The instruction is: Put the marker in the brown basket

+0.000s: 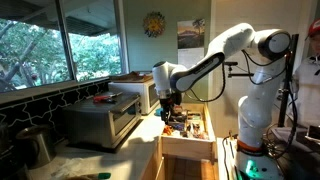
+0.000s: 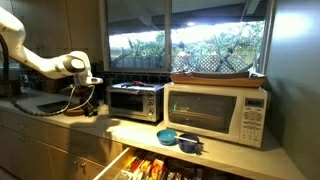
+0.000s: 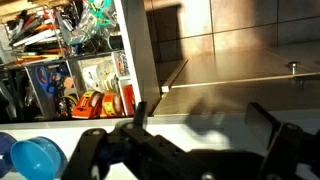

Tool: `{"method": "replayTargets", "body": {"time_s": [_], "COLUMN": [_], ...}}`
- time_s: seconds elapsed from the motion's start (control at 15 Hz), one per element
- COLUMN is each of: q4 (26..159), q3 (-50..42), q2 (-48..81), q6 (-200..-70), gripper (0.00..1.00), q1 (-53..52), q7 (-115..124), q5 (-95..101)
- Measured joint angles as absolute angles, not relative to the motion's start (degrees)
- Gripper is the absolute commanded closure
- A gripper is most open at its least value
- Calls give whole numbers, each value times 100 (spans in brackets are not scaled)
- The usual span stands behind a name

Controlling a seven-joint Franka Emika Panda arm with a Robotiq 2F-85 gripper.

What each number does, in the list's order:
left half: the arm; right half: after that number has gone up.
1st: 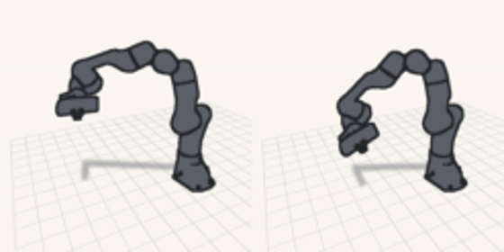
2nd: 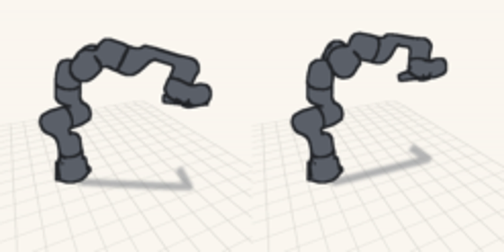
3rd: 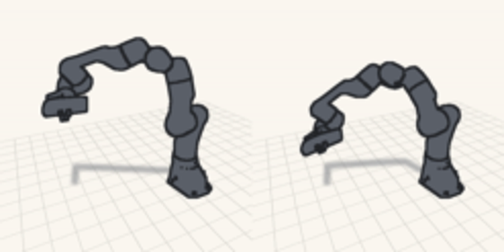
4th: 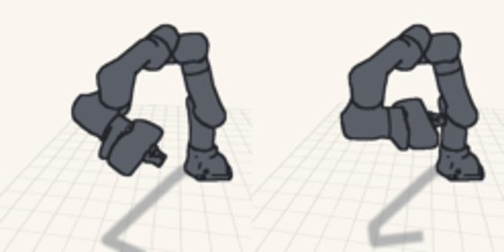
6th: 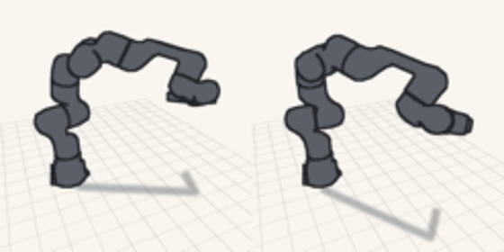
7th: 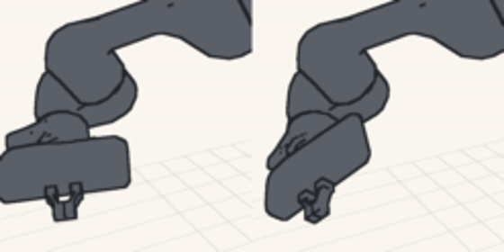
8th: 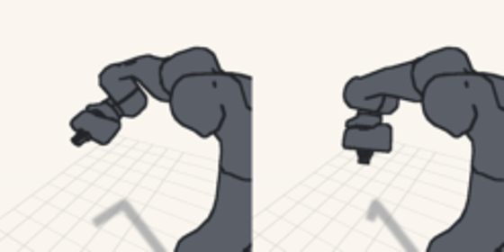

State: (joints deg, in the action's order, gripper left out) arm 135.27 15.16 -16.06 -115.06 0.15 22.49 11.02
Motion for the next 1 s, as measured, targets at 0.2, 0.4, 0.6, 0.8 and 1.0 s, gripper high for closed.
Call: {"method": "replayTargets", "body": {"time_s": [0.2,0.4,0.6,0.8,1.0], "q4": [13512,13324,12945,12476,11997], "q3": [1481,1545,1758,1863,1842], "q2": [-1597,-1413,-1010,-448,242], "q6": [-11531,-11945,-12483,-13000,-13541], "gripper": [0,0,0,0,0], "q1": [-48,-353,-758,-1068,-1191], "q7": [2249,2246,2247,2167,1653], "q5": [1100,1025,1018,1034,858]}}
